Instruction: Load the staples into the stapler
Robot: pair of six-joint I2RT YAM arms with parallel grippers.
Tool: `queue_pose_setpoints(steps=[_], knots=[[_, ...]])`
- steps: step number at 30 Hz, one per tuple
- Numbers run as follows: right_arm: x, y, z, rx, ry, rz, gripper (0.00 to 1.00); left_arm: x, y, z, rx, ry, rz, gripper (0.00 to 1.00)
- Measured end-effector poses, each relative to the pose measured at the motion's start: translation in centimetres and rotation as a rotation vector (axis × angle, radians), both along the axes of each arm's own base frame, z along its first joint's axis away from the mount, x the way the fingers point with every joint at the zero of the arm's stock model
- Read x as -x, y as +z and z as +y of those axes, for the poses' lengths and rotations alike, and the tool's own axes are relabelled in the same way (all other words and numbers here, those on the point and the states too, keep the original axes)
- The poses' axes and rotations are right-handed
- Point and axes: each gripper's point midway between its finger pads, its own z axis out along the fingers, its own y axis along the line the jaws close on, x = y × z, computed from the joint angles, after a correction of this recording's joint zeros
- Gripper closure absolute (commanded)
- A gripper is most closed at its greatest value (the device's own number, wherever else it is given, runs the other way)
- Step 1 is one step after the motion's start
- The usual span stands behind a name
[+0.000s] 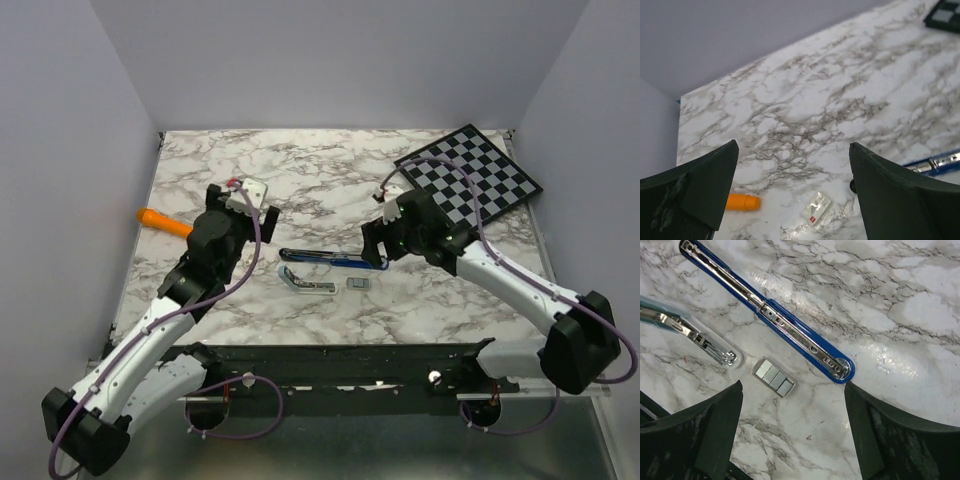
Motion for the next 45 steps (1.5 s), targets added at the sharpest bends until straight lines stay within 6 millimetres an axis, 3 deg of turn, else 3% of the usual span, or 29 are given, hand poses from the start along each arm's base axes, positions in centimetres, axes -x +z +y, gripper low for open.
queue_pose_setpoints(steps=[2,6,8,13,17,22,26,29,32,34,39,45], knots=[[-0.8,-0.9,0.7,0.053,0.058,0.018,0.11,0.1,1.8,2.3,0.098,0.107,-0.1,0.01],[-1.7,-3.0,1.9,0.147,0.171,0.062,0.13,-0.1,3.1,4.9,0.212,0.248,-0.214,0.01],[-2.2,-3.9,2.7,0.181,0.225,0.077,0.16,-0.4,3.3,5.8,0.246,0.299,-0.255,0.01],[-3.3,-5.4,5.5,0.245,0.351,0.097,0.24,-1.3,1.8,7.5,0.239,0.377,-0.26,0.01],[-4.0,-7.0,7.5,0.29,0.431,0.103,0.32,-1.1,2.5,8.6,0.25,0.413,-0.301,0.01],[-4.3,-8.9,9.0,0.331,0.488,0.129,0.43,-1.1,2.6,8.9,0.239,0.423,-0.32,0.01],[-4.6,-9.9,9.7,0.351,0.511,0.143,0.44,-1.3,2.3,8.9,0.226,0.424,-0.311,0.01],[-4.6,-10.3,9.9,0.357,0.515,0.154,0.53,-1.3,2.3,8.9,0.225,0.424,-0.31,0.01],[-4.5,-10.5,9.7,0.37,0.512,0.159,0.55,-1.3,2.3,8.9,0.225,0.424,-0.31,0.01],[-4.6,-10.6,9.6,0.382,0.507,0.157,0.66,-1.3,2.3,8.9,0.225,0.424,-0.31,0.01],[-4.9,-10.8,9.2,0.396,0.452,0.156,0.76,-1.4,2.2,8.8,0.229,0.424,-0.308,0.01],[-5.5,-10.7,7.8,0.382,0.322,0.161,0.82,-1.5,1.9,8.6,0.236,0.42,-0.299,0.01]])
